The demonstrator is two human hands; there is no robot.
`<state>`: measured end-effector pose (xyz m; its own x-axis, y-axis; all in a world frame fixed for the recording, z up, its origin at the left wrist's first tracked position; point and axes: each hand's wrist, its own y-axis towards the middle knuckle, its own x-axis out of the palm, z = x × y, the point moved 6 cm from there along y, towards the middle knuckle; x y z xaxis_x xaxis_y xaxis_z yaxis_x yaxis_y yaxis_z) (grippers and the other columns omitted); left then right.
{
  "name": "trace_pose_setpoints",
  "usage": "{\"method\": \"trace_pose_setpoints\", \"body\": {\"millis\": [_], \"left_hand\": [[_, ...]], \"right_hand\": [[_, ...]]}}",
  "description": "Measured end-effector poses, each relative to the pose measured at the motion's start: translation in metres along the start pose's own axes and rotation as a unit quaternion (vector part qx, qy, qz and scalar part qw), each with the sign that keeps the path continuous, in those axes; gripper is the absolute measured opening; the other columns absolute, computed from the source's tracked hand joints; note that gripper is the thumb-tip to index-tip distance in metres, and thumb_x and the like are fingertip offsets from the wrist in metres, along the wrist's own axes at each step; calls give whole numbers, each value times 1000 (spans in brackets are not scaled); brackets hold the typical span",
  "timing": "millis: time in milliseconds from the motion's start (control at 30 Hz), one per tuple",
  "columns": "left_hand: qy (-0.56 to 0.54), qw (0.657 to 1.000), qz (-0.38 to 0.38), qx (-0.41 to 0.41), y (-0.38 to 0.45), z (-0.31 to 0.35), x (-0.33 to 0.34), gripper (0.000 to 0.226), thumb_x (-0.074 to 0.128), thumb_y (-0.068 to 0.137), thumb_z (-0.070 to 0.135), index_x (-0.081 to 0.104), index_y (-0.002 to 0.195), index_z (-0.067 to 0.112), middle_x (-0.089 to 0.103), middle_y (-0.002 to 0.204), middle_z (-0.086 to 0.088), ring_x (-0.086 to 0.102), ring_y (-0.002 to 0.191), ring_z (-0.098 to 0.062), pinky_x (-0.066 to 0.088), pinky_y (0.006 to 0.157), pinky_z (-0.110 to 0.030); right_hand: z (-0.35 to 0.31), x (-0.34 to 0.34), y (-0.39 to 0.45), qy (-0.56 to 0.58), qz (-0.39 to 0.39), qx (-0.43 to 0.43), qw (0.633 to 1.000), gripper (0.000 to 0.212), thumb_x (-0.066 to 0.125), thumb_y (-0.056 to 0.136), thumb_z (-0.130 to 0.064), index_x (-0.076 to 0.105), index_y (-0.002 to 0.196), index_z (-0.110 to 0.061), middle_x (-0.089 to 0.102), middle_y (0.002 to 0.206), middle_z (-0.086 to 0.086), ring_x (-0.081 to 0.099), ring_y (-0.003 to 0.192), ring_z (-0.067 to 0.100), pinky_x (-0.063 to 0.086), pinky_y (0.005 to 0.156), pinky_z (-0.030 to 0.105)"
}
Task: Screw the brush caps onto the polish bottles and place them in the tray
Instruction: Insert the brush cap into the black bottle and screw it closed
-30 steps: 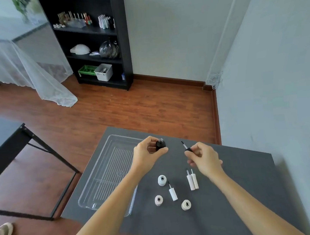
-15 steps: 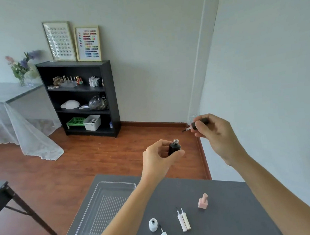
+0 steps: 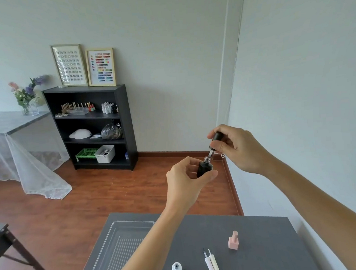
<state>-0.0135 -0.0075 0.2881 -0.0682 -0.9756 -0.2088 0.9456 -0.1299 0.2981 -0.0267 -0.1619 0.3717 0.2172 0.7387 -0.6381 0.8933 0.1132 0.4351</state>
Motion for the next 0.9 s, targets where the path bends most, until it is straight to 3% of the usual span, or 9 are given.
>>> {"method": "trace_pose_setpoints", "body": {"millis": [233, 367, 467, 567, 633, 700, 800, 867, 900], "left_hand": [[0, 1000, -7, 0, 0, 4, 2, 24, 89, 65, 39, 71, 79, 31, 76, 76, 15, 67, 59, -2, 46, 49, -7], [-5, 1000, -1, 11, 1, 7, 3, 25, 88, 65, 40, 71, 81, 31, 76, 75, 15, 69, 64, -6, 49, 54, -9], [-10, 1000, -1, 13, 3, 8, 3, 24, 88, 65, 38, 71, 81, 32, 75, 75, 16, 69, 64, -4, 47, 55, -8], [-10, 1000, 1, 12, 4, 8, 4, 25, 88, 65, 39, 71, 81, 31, 75, 75, 16, 68, 63, -4, 48, 54, -8], [-9, 1000, 5, 11, 4, 8, 4, 25, 88, 65, 40, 71, 80, 31, 75, 75, 17, 67, 63, -4, 48, 55, -9], [-11, 1000, 4, 11, 5, 9, 5, 24, 88, 66, 39, 71, 80, 31, 75, 75, 16, 67, 62, -3, 48, 55, -8], [-14, 1000, 1, 13, 6, 10, 9, 23, 88, 66, 37, 72, 81, 30, 75, 76, 17, 69, 66, -4, 50, 58, -9], [-16, 1000, 2, 16, 5, 12, 12, 24, 88, 66, 37, 72, 81, 30, 75, 76, 17, 70, 68, -4, 51, 60, -9], [-17, 1000, 2, 17, 5, 13, 14, 24, 89, 66, 36, 72, 81, 29, 75, 76, 17, 70, 69, -4, 51, 59, -9]], "right_hand": [[-1, 6, 1, -27, -40, 1, 999, 13, 63, 93, -25, 65, 106, -23, 67, 82, -15, 66, 81, 2, 51, 78, 21], [-1, 11, 2, -45, -64, 3, 997, 10, 67, 90, -33, 67, 92, -23, 70, 80, -11, 64, 75, 5, 49, 71, 20], [1, 11, 4, -69, -50, 23, 996, 32, 70, 80, -52, 65, 77, -21, 70, 73, -3, 61, 65, 11, 49, 64, 26], [5, 9, 4, -51, -48, 38, 997, 45, 62, 73, -64, 67, 88, -22, 71, 87, -8, 66, 79, 4, 53, 74, 20], [9, 10, 4, 16, -78, 39, 996, 36, 62, 85, -47, 66, 113, -24, 70, 113, -12, 66, 104, 3, 52, 91, 21], [10, 10, 1, 94, -105, 37, 989, 28, 62, 95, -17, 65, 122, -22, 69, 119, -11, 65, 112, 2, 51, 95, 18], [12, 4, 0, 122, -71, 25, 990, 22, 67, 90, -5, 72, 107, -17, 76, 97, -3, 73, 93, 11, 57, 87, 24], [11, -2, 0, 75, -13, 25, 997, 11, 79, 80, -22, 74, 89, -18, 75, 79, -2, 73, 76, 15, 60, 79, 32], [10, -3, 0, 46, 14, 29, 998, 22, 82, 74, -35, 72, 80, -17, 73, 73, -1, 70, 68, 16, 60, 72, 33]]}}
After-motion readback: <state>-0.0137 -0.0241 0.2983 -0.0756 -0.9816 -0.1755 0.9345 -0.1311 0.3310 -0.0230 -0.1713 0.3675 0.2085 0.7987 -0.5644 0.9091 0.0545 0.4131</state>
